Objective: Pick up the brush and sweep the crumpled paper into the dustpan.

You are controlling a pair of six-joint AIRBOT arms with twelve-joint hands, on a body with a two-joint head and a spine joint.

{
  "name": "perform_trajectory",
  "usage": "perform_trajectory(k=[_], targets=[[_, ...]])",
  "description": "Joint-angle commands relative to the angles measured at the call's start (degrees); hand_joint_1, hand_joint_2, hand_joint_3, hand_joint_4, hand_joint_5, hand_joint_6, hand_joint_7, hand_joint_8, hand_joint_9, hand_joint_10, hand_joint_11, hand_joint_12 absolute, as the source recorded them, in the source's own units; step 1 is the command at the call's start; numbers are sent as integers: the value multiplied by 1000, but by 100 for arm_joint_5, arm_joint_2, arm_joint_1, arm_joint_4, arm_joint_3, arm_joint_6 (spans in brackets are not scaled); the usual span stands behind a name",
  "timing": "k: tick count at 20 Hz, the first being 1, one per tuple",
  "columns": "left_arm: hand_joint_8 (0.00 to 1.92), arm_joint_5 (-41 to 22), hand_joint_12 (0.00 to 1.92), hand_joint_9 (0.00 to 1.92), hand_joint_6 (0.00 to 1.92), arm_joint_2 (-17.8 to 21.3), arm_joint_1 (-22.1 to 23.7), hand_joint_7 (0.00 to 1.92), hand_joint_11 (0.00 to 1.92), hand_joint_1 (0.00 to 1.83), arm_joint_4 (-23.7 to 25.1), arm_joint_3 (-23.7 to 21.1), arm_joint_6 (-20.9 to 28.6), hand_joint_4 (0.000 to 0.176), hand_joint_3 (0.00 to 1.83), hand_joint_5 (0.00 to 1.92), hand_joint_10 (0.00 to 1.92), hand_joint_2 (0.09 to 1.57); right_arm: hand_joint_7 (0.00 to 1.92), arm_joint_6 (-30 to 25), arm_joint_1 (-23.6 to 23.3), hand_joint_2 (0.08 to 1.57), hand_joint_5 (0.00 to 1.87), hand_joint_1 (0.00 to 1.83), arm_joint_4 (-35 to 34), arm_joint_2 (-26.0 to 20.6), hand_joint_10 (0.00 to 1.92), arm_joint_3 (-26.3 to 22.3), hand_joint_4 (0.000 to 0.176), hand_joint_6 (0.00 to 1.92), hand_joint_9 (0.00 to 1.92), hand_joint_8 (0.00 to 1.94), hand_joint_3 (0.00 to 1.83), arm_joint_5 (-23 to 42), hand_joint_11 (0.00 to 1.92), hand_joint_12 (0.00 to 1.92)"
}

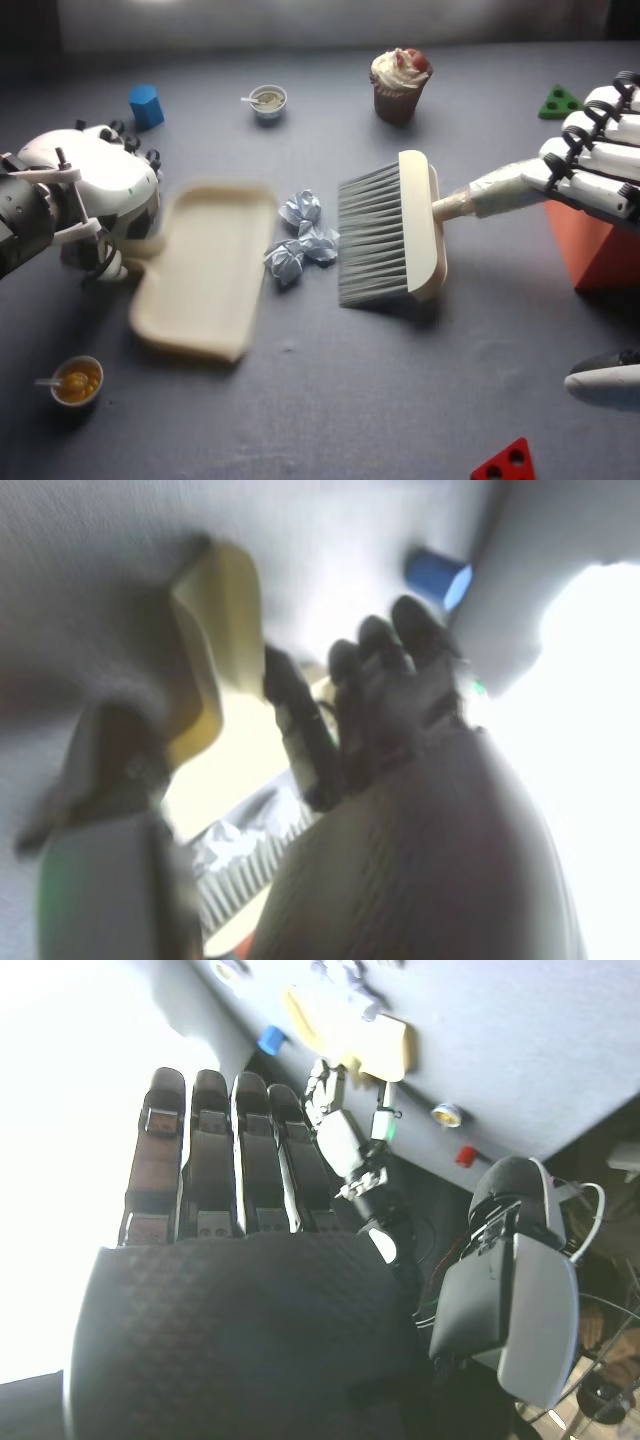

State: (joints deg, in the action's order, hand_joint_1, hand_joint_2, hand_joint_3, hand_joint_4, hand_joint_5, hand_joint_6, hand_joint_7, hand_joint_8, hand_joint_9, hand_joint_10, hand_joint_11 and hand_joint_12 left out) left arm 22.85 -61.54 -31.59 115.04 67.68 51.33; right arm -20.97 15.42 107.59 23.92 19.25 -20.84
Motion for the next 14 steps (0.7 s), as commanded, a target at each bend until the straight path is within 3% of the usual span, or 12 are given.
perform_trajectory(k=[1,3,4,5,6,9,14], targets=[[4,187,567,292,874,-7,2,385,45,1165,70,-3,-5,0,0,1038,4,1093,188,-19,-55,957,164,0,231,-22,3,-42,0,1,189,3,2,-224,191,4],[0,187,554,255,868,-47,14,365,5,1166,74,-6,-10,0,0,1042,0,1091,204,-23,-55,952,185,0,305,-22,9,-42,0,9,206,9,0,-218,215,14],[1,187,548,252,867,-61,23,366,0,1166,81,-5,-11,0,0,1042,0,1091,203,-440,-39,958,185,0,567,-22,9,-11,0,8,207,8,2,-216,218,15],[2,186,553,263,869,-65,30,369,10,1164,92,-5,-11,0,0,1041,5,1091,197,-466,-13,961,181,0,572,-11,5,3,0,5,199,4,3,-161,208,11],[8,185,581,308,817,-66,44,410,48,1171,111,-5,-12,0,0,1073,11,1078,195,-385,24,961,176,0,568,12,3,-7,0,3,197,3,3,-172,202,8],[0,180,601,296,900,-81,121,386,26,1154,181,56,-21,0,1,1024,2,1098,171,-322,28,952,149,0,632,33,0,-13,0,0,173,0,0,-350,177,0],[3,144,559,259,920,-98,303,359,0,1151,188,199,-25,0,0,1012,4,1104,177,-182,28,958,156,0,780,100,5,-18,0,4,184,3,0,-95,202,11]])
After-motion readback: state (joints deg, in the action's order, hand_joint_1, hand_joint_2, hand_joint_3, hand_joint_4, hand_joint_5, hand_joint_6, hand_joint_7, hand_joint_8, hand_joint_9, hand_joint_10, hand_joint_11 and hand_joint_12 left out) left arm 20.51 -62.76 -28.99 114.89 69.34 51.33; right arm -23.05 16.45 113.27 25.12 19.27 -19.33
